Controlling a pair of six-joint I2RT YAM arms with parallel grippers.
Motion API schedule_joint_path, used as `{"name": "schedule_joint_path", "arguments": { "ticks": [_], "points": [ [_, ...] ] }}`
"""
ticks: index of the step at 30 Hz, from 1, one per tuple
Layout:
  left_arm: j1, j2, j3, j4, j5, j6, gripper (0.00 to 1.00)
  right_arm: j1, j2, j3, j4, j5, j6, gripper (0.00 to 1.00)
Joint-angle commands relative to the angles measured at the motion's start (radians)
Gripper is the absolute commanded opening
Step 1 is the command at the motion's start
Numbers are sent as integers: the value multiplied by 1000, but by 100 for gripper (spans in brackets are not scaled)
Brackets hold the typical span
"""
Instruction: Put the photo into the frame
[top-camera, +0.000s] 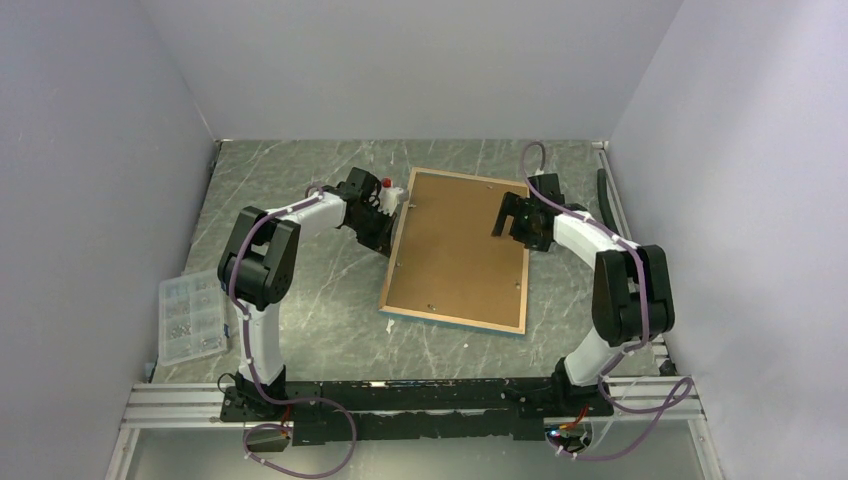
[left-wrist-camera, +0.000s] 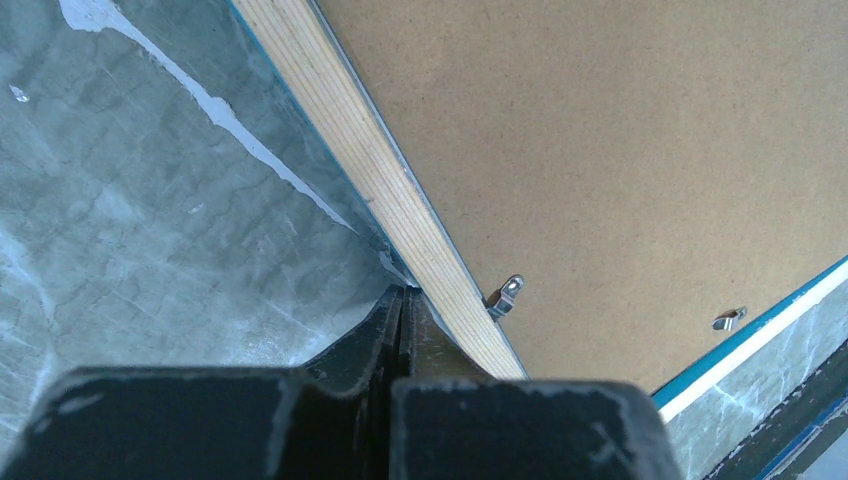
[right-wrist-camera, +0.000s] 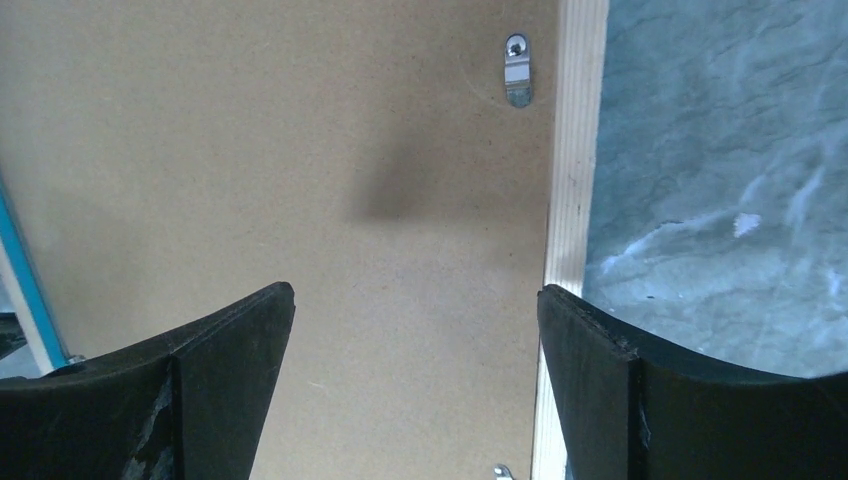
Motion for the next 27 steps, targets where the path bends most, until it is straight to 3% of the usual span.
{"name": "schedule_joint_path", "arguments": {
  "ticks": [1,13,22,25,27],
  "points": [
    [-10,-37,34,10,19,0,3,-3,43,-9,58,-19,17,95],
    [-10,6,60,26,23,-10,3,0,86,-49,114,-79,57,93],
    [19,-44,102,-51,40,8,3,9,-71,-16,88,-95,66,92],
    [48,-69,99,-77,70,17,4,67,-135,-18,112,-111,75,91],
    [65,-78,94,-95,96,13,11,137,-155,-11,127,-110,74,91]
  ]
}}
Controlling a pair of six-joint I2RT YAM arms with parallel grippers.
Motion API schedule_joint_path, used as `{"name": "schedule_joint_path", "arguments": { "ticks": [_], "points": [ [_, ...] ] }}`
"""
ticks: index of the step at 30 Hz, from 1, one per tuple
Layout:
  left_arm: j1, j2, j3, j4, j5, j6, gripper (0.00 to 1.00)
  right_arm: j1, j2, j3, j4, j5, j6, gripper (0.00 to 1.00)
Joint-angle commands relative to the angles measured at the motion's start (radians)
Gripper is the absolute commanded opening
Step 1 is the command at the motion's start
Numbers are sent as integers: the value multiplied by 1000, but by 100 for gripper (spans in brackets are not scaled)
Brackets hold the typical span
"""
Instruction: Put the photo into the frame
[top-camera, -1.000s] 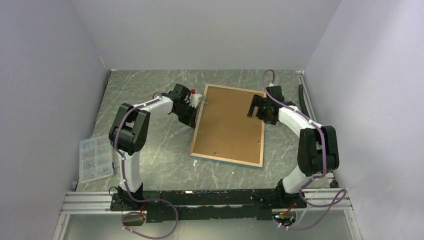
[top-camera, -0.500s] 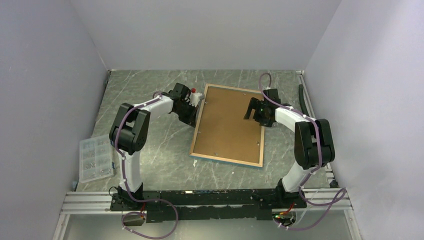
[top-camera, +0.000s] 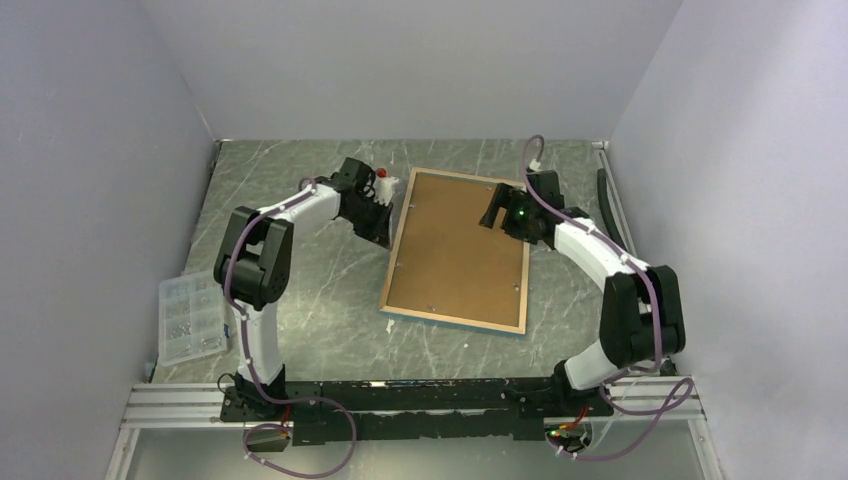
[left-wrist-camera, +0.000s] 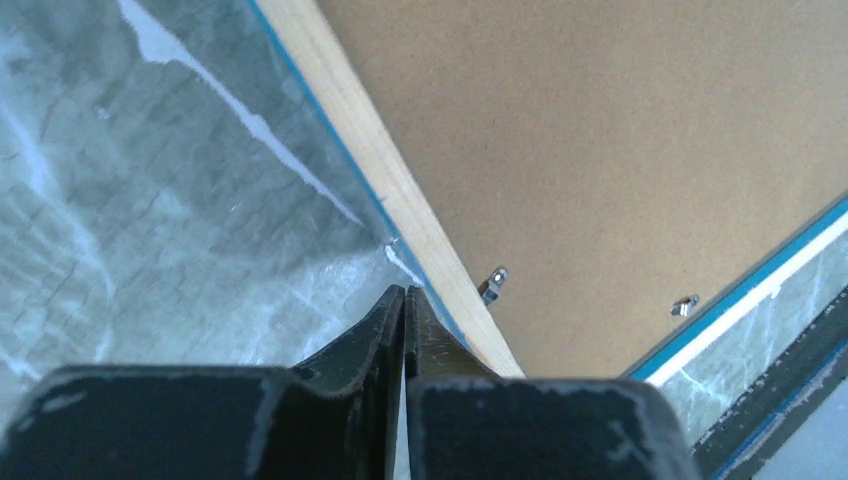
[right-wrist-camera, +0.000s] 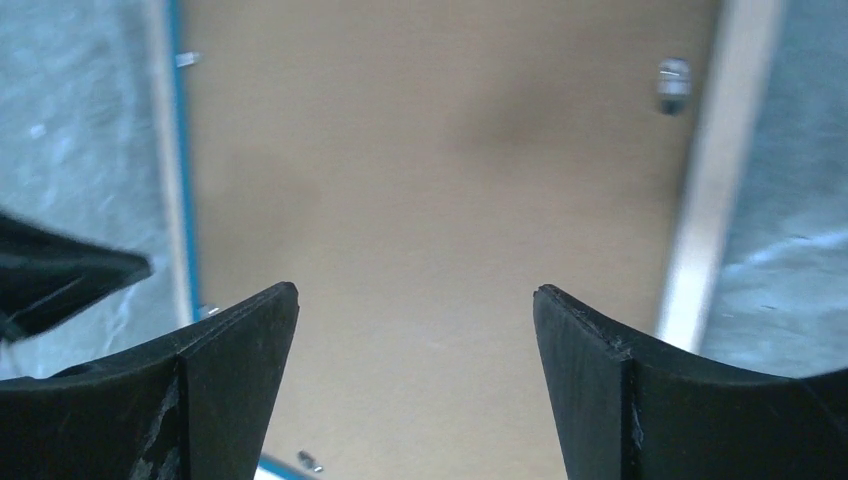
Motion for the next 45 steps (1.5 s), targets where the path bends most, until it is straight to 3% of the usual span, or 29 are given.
{"name": "schedule_joint_path", "arguments": {
  "ticks": [1,6,11,18,22,30,45],
  "points": [
    [43,-79,22,-50,77,9,14,139,-89,24,67,-34,19,89],
    [52,-73,-19,-26,134,-27,24,252,-45,-6,188,-101,103,63],
    [52,-42,-45,17,183,-79,23,286,48,15,250,-100,149,57],
    [54,-13,-62,77,216,-125,15,288,291,231,279,-180,184,49],
    [58,1,-68,84,264,-133,12,313,358,246,335,-254,229,47],
    [59,12,-110,108,287,-132,9,388,307,66,442,-339,320,43],
    [64,44,-148,140,266,-133,4,460,335,44,459,-325,354,49]
  ]
}}
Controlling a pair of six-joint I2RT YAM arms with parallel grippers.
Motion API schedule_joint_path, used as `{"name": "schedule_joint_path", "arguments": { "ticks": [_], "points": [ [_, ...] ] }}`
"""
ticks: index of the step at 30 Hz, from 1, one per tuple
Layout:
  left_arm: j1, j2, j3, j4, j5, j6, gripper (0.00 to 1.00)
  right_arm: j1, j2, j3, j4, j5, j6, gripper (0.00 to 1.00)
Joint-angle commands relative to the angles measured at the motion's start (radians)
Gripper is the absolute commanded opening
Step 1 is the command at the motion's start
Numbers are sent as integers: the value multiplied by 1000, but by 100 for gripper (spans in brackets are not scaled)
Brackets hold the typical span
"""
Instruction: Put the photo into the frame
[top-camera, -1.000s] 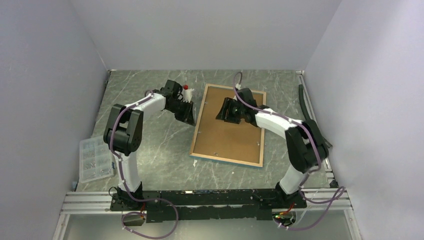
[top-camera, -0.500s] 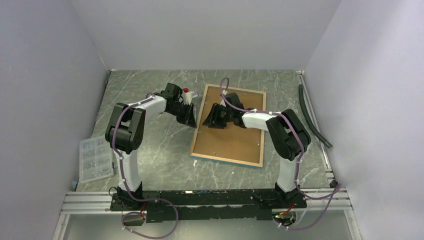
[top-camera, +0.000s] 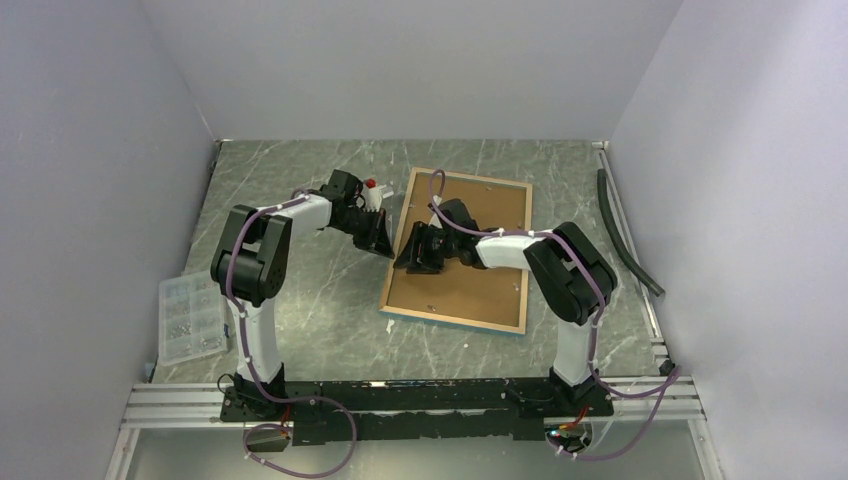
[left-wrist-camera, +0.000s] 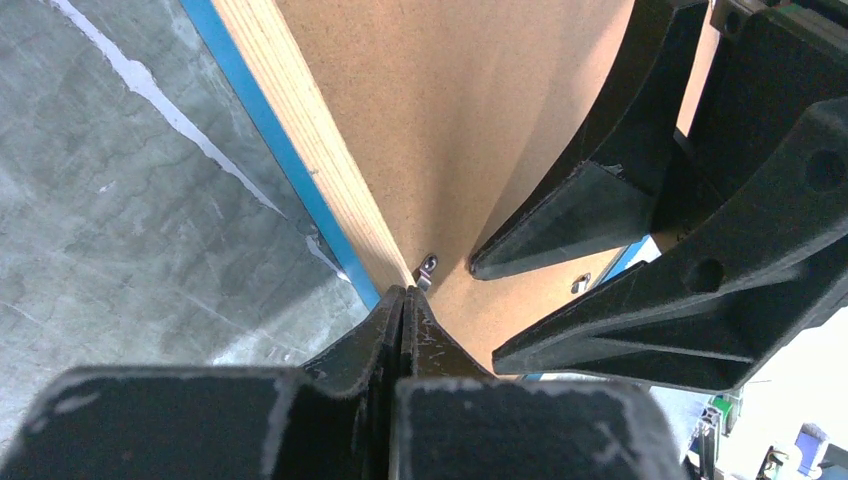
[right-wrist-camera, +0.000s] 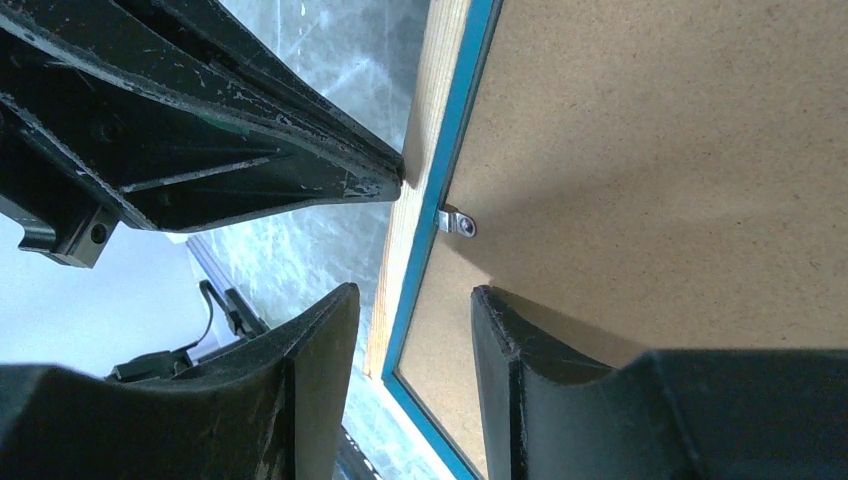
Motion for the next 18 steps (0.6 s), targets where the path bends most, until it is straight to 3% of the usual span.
{"name": "schedule_joint_path", "arguments": {
  "ticks": [1,18],
  "points": [
    [-3,31,-18,15,-27,6,4,13,-21,8,40,26,20,49],
    [4,25,-30,20,-43,-1,3,39,1,11,94,57,77,47]
  ]
}}
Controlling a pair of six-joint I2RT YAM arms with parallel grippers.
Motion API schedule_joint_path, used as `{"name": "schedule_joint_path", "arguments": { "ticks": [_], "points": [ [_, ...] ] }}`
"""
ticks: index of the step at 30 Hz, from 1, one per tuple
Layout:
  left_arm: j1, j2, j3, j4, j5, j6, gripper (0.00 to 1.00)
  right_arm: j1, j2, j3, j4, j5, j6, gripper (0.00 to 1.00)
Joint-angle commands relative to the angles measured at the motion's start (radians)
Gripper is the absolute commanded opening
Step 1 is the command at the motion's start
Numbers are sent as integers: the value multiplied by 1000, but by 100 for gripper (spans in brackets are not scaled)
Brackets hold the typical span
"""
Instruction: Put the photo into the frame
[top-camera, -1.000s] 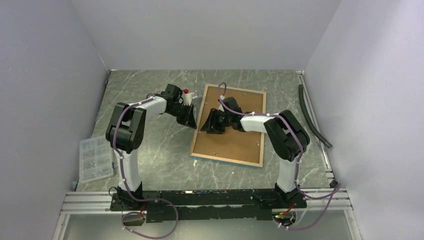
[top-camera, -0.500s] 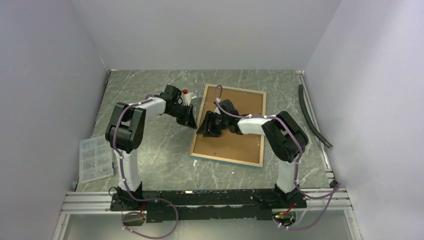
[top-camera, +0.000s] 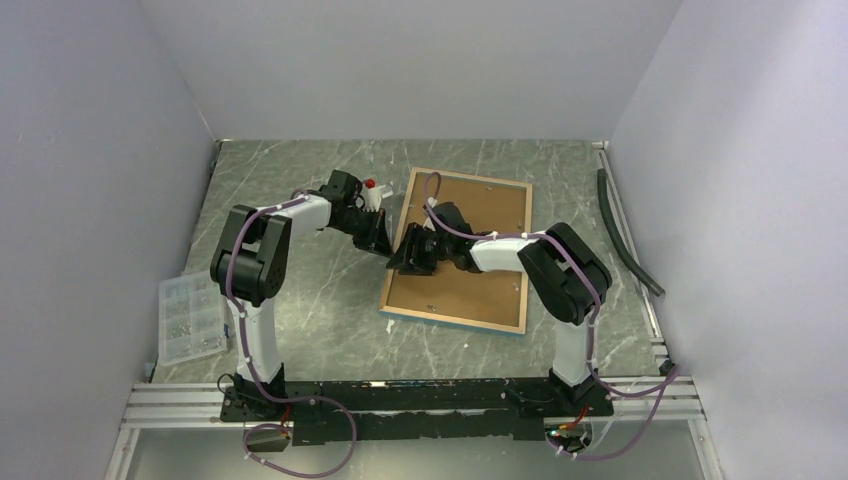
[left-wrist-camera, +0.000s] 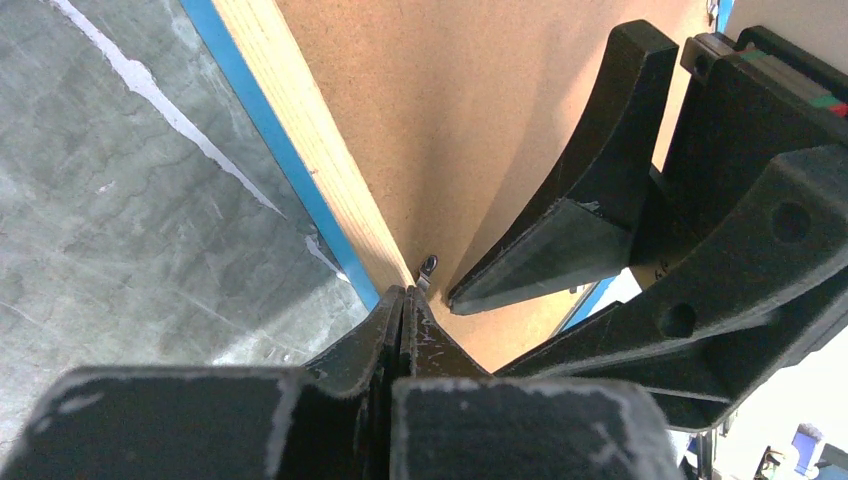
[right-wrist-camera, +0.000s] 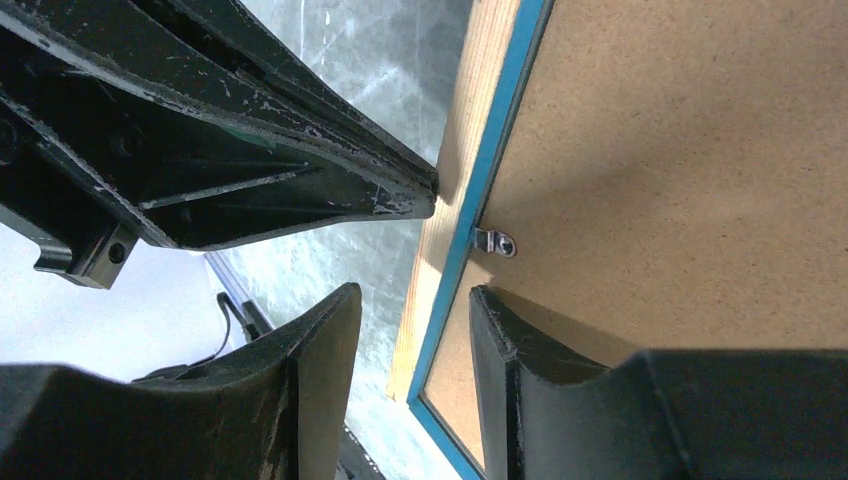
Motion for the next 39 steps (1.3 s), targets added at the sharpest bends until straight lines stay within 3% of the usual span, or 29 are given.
{"name": "schedule_joint_path", "arguments": {
  "ticks": [1,22,29,35,39],
  "points": [
    [0,23,-27,14,-47,1,3,4,-24,10,26,28,6,47],
    [1,5,-40,12,-45,14,3,4,44,36,93,66,41,45],
    [22,-30,-24,-28,-39,32,3,-26,-24,45,78,33,17,45],
    [64,-75,27,-96,-34,81,6,-124,-179,53,-3,-5,-39,54],
    [66,-92,27,-119,-70,161,11,-253,-303,29,-150,76,-92,73]
  ]
}}
